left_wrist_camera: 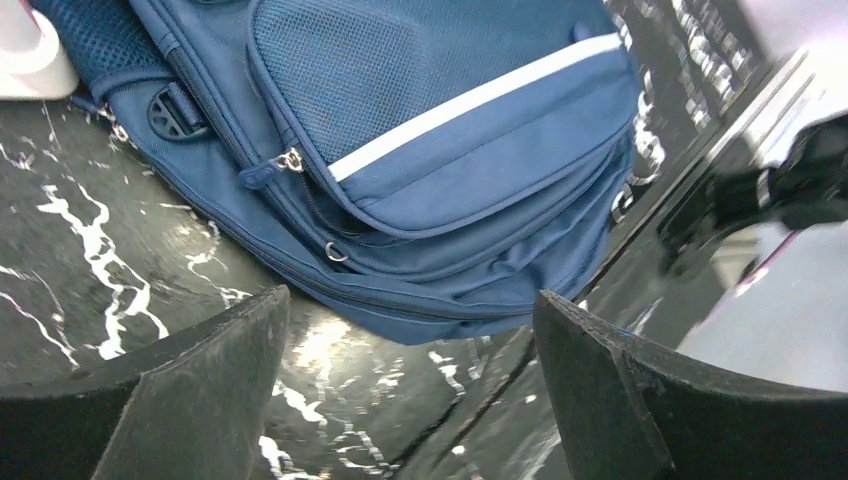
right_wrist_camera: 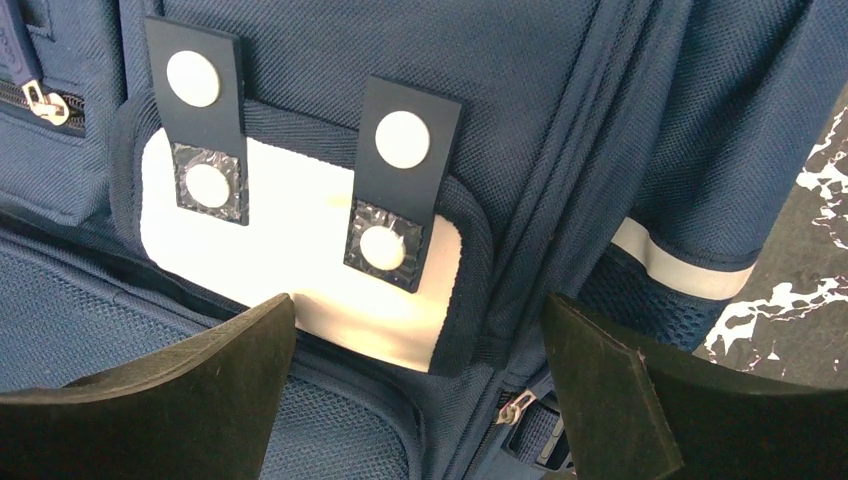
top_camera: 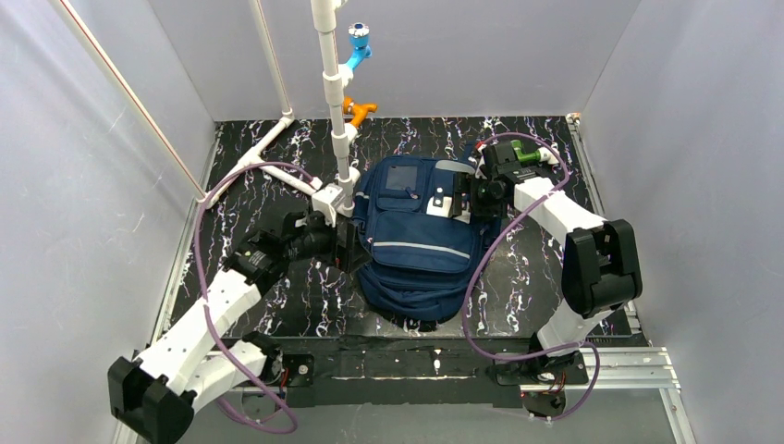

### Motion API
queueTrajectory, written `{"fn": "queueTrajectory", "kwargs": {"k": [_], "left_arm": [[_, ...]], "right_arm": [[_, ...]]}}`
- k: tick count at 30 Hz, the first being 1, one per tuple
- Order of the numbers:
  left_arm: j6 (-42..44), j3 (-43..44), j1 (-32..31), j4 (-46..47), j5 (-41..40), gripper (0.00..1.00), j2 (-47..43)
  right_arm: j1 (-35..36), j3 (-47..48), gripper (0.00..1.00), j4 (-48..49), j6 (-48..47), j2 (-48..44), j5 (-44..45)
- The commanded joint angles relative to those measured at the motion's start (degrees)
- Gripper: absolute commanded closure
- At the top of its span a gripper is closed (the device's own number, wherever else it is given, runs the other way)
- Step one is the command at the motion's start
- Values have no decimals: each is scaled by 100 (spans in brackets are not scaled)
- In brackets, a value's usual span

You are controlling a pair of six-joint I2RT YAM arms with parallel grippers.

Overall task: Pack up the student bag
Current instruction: Adjust the student bag at the center of the board, then zip the student bag at the center of the board.

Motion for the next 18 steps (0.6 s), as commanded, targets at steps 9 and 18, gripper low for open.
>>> {"fn": "queueTrajectory", "kwargs": {"k": [9, 18], "left_arm": [[4168, 231, 888, 589, 1970, 56, 1893], [4600, -165, 936, 1862, 1887, 53, 2358]], "right_arm": [[337, -412, 2, 63, -128, -663, -337], [344, -726, 2, 285, -65, -1061, -92]]}}
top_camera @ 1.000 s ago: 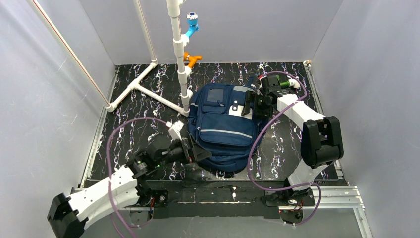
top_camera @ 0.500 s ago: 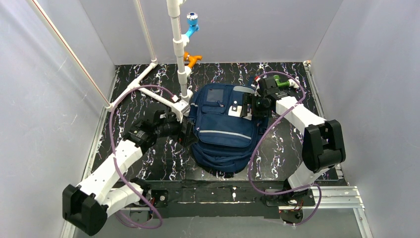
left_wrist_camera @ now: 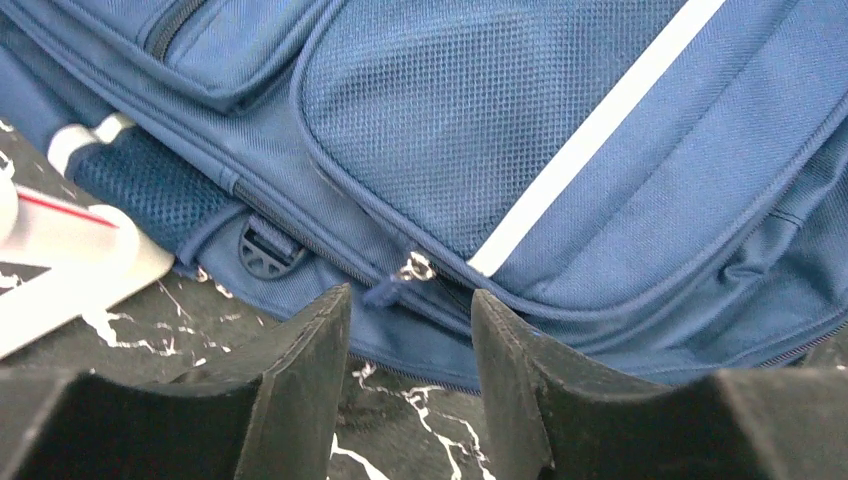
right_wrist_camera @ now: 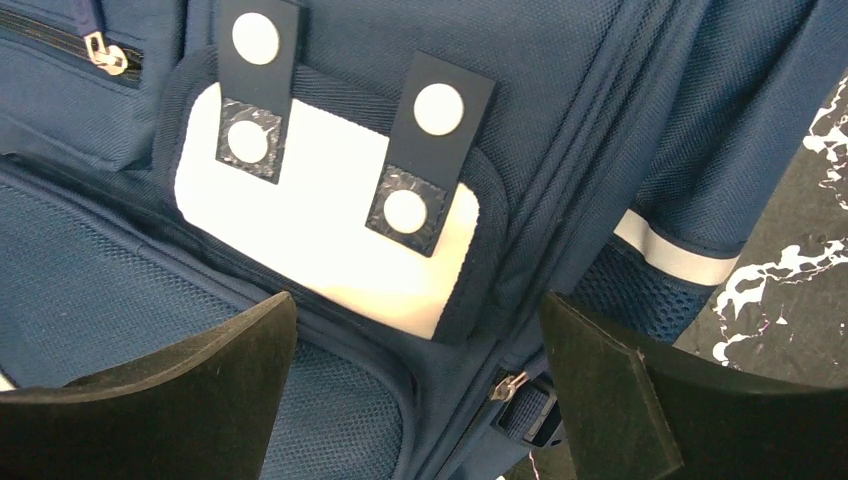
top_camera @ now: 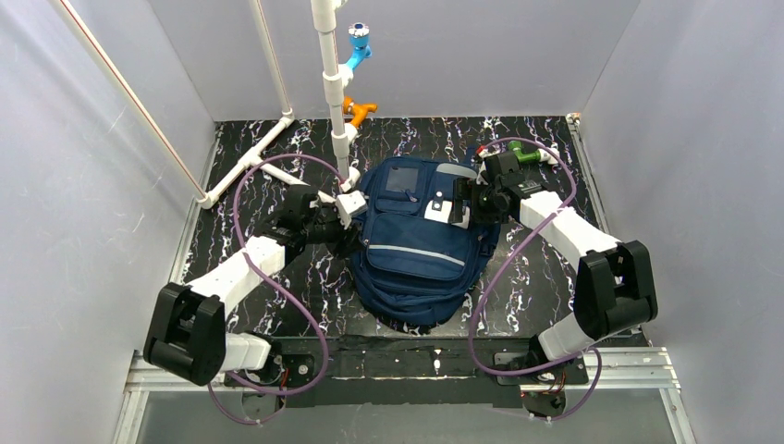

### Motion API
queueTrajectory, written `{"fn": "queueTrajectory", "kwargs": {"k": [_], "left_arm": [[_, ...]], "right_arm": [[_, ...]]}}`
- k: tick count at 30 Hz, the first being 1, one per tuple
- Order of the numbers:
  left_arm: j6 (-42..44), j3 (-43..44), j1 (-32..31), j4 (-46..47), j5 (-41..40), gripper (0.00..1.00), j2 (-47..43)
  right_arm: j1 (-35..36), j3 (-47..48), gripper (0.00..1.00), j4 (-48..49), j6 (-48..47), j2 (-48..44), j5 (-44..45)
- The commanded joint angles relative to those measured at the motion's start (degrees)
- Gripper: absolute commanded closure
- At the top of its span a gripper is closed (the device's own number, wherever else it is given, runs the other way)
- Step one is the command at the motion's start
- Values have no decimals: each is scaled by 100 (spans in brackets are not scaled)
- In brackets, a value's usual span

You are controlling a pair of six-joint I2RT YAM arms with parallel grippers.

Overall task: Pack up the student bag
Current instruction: Zip the student bag at the center of the board.

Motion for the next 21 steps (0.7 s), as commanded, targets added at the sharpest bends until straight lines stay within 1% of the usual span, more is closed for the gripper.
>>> {"fn": "queueTrajectory", "kwargs": {"k": [1, 3, 6, 8, 9, 15, 21], "left_arm": [[661, 148, 40, 370, 422, 52, 307], [870, 94, 38, 237, 413, 49, 443], [1015, 14, 40, 283, 306, 42, 531], [1052, -23, 40, 298, 258, 40, 519], [1048, -38, 40, 457, 255, 40, 508], [798, 89, -51, 526, 818, 43, 788], [809, 372, -155, -122, 1268, 48, 935]], "right_arm": [[126, -89, 2, 45, -25, -297, -250], [126, -7, 1, 7, -48, -278, -321], [126, 43, 2, -35, -81, -296, -369], [126, 31, 2, -35, -99, -303, -367], [125, 13, 2, -23, -97, -299, -389], [125, -8, 2, 71, 33, -217, -548], [126, 81, 2, 95, 111, -116, -626]]}}
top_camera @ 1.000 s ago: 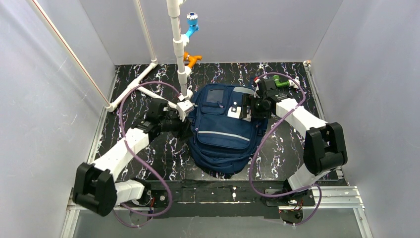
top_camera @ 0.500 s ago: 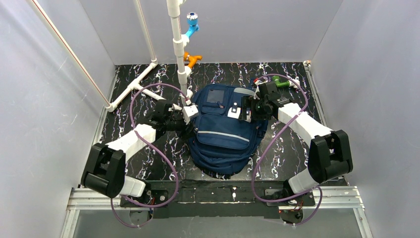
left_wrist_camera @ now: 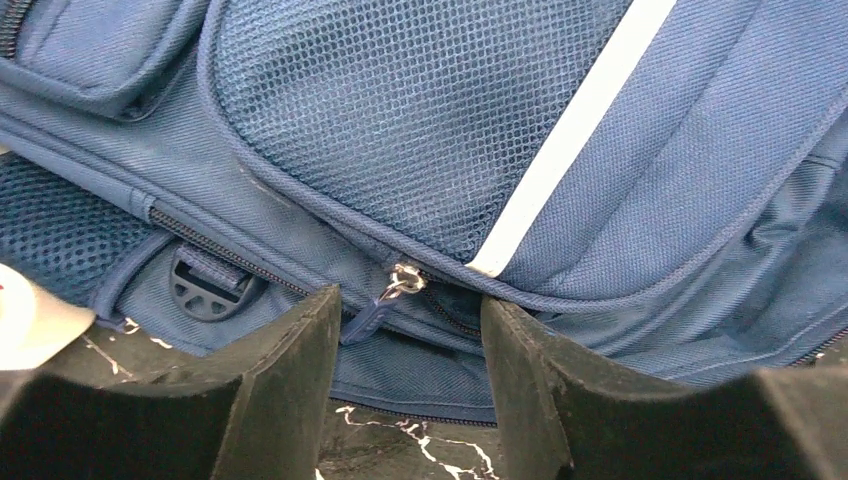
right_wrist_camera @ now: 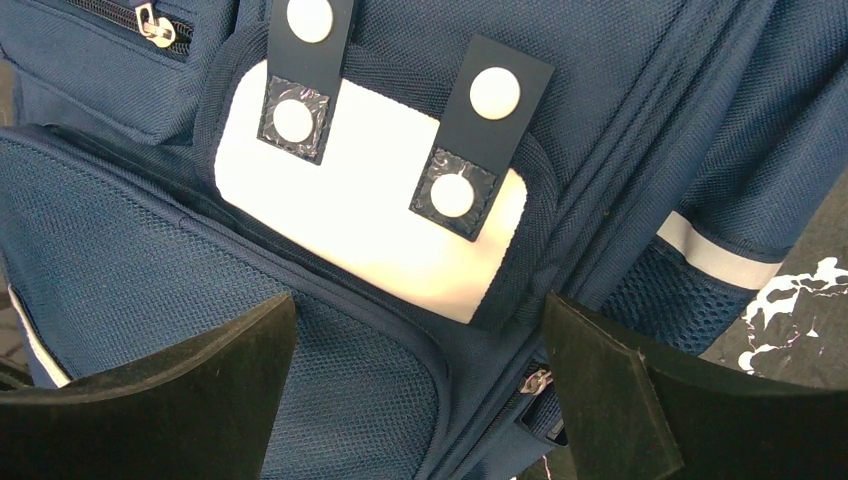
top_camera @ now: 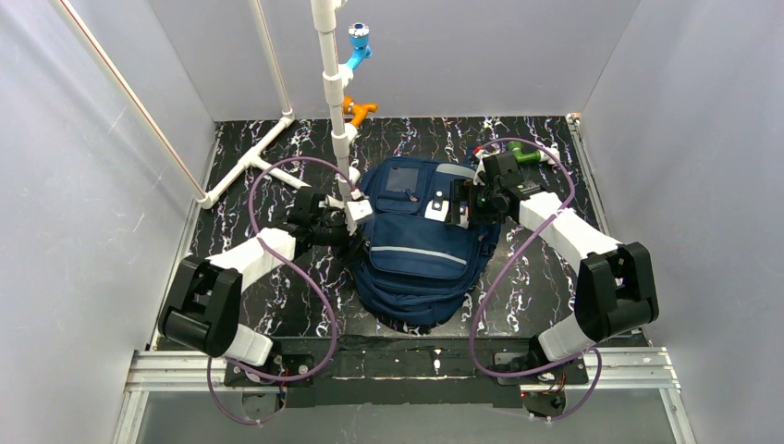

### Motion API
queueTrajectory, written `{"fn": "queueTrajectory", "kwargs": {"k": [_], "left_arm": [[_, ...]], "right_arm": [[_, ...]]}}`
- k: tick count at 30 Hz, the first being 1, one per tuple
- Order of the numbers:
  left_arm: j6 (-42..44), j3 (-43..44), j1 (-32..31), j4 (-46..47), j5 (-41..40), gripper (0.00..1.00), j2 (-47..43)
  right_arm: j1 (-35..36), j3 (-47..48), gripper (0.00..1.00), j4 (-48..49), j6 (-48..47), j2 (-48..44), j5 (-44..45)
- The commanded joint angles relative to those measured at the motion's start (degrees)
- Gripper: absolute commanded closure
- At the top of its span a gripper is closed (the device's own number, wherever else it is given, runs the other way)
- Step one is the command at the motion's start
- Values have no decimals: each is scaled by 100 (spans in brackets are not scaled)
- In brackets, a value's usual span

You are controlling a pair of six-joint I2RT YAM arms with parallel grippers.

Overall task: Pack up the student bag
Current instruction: Zip the student bag at the center of the board.

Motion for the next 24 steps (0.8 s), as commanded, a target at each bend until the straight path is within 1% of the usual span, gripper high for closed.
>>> {"fn": "queueTrajectory", "kwargs": {"k": [1, 4, 6, 10, 12, 14, 16, 19, 22, 24], "left_arm": [[3, 397, -213, -543, 603, 50, 55], [107, 511, -710, -842, 203, 54, 116], [47, 497, -903, -851, 230, 56, 85], [-190, 386, -1002, -615, 509, 58, -139], [-57, 445, -997, -829, 495, 58, -218], [257, 578, -975, -1267, 403, 55, -266], [584, 683, -851, -1603, 281, 51, -293], [886, 644, -655, -1728, 107, 41, -348], [1234, 708, -588, -1864, -290, 37, -245], [1363, 840, -534, -2008, -298, 37, -96]], "right_arm": [[37, 143, 2, 75, 167, 33, -346], [30, 214, 2, 67, 250, 102, -275], [30, 265, 2, 47, 286, 119, -290], [21, 313, 2, 52, 320, 107, -231], [21, 322, 2, 51, 303, 93, -185], [15, 313, 2, 47, 291, 93, -172], [12, 297, 2, 38, 278, 108, -191], [12, 262, 2, 44, 268, 127, -224], [12, 253, 2, 40, 246, 145, -251], [12, 246, 2, 43, 233, 154, -260]]}}
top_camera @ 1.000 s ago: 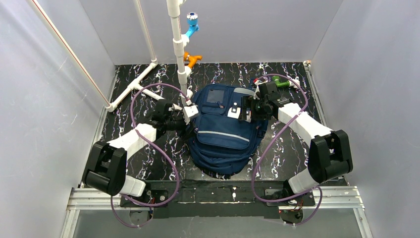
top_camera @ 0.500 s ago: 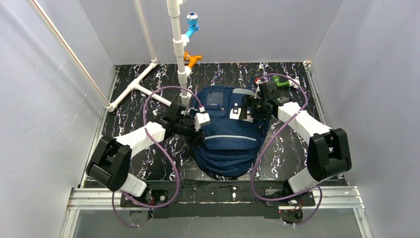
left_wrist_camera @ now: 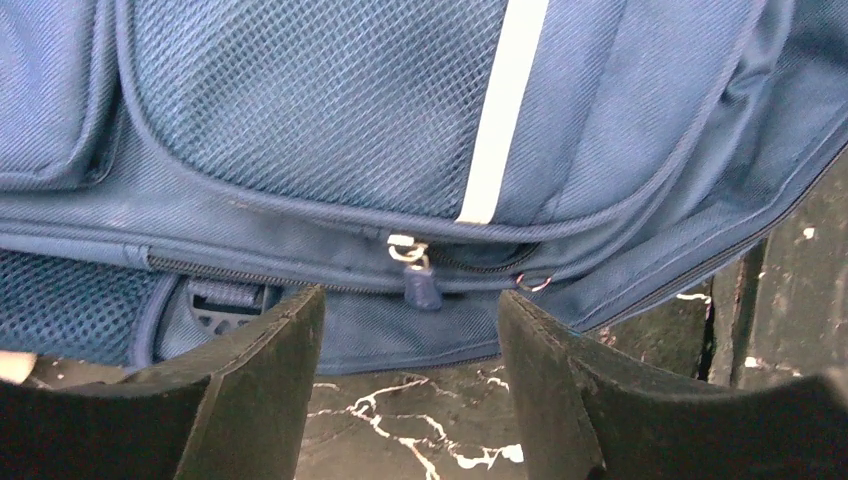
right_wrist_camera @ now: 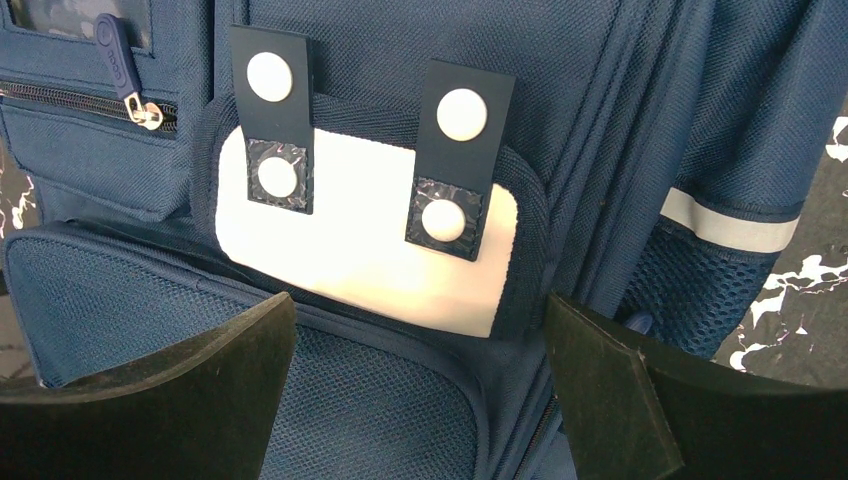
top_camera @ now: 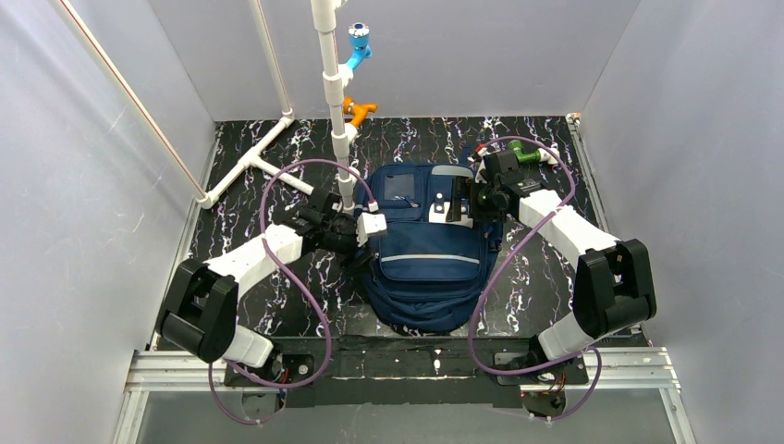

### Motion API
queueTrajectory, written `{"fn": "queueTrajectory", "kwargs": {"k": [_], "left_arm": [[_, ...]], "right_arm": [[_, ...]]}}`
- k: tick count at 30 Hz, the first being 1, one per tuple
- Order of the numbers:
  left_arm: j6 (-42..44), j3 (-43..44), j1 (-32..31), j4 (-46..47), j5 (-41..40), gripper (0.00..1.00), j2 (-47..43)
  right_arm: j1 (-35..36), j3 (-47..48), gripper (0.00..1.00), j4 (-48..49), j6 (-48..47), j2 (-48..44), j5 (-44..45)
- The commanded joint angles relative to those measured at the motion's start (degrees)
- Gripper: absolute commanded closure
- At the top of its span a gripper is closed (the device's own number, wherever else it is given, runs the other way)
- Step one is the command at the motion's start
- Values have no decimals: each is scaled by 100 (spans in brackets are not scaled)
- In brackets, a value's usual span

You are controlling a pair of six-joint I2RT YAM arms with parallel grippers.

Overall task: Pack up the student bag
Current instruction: Zip the student bag at the center of the board.

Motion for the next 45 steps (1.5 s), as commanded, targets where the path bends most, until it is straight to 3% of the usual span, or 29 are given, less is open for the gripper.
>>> {"fn": "queueTrajectory", "kwargs": {"k": [1, 5, 13, 17, 19, 22, 24, 30, 38, 45], "left_arm": [[642, 395, 115, -553, -97, 37, 82], [657, 619, 88, -727, 337, 40, 431], [665, 580, -139, -649, -13, 43, 659], [690, 620, -231, -649, -298, 52, 753], [716, 608, -315, -664, -418, 60, 768], [756, 581, -444, -832, -632, 90, 709], [705, 508, -486, -848, -765, 99, 569], [416, 434, -569, -1048, -947, 100, 80], [283, 249, -676, -991, -879, 100, -54], [309, 196, -684, -1000, -881, 100, -36]], "right_arm": [[80, 156, 2, 31, 79, 48, -375], [80, 156, 2, 16, 64, 29, -383], [80, 129, 2, 56, 98, 53, -438], [80, 93, 2, 83, 133, 92, -465], [80, 35, 2, 130, 175, 110, -468], [80, -122, 2, 243, 301, 75, -411], [80, -299, 2, 439, 502, 16, -417], [72, -731, 10, 711, 757, -227, -160], [-34, -656, 2, -225, 292, -776, 250], [-670, -1088, 2, -742, 209, -1419, -855]]}}
